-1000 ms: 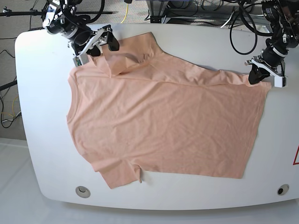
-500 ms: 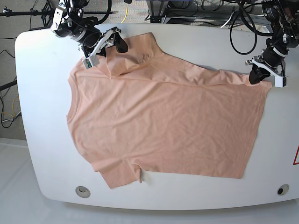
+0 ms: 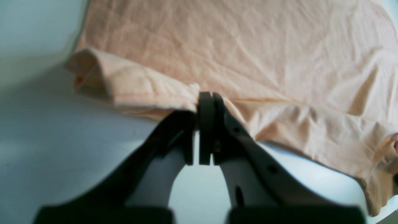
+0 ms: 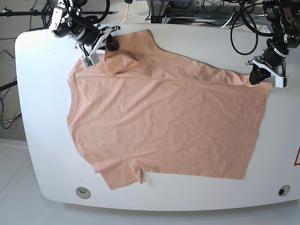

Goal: Fold the T-shirt properly
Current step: 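Lift both shoulder edges and drag them across the shirt toward the hem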

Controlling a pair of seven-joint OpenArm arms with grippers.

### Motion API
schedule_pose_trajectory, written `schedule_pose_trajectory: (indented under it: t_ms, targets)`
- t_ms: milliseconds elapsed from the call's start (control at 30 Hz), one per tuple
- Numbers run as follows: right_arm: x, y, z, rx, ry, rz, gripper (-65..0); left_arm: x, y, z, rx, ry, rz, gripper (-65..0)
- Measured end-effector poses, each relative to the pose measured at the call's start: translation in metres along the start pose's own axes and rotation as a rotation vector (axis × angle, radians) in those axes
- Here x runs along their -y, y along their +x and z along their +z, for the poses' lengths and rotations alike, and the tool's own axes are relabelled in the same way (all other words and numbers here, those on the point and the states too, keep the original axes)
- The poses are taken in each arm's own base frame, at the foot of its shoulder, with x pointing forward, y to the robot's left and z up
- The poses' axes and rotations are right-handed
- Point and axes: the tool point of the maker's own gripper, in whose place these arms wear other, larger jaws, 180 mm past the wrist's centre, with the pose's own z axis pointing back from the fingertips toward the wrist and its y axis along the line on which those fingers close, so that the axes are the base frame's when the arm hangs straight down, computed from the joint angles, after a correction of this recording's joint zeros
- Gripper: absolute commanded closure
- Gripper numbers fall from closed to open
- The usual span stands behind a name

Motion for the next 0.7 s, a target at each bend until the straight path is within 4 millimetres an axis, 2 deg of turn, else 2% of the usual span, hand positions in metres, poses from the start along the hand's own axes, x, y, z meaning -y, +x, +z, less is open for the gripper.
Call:
schedule_pose_trajectory:
  t_ms: [200,433,700]
  targets:
    - [-0.01,0.021,0.015,0.058,-0.016,0.068,0.0,0.0,0.0,0.0,-0.001,0.0,-0.001,-0.1]
    - [-0.014,0.046,0.014,0.122,0.01,0.085,0.0,0.0,0.0,0.0,-0.001,-0.002,-0.001,-0.1]
    - [-0.017,0.095,0.017,0.242,0.045,0.131,0.0,0.003,0.012,-0.005,0.025,-0.011,-0.008,-0.1]
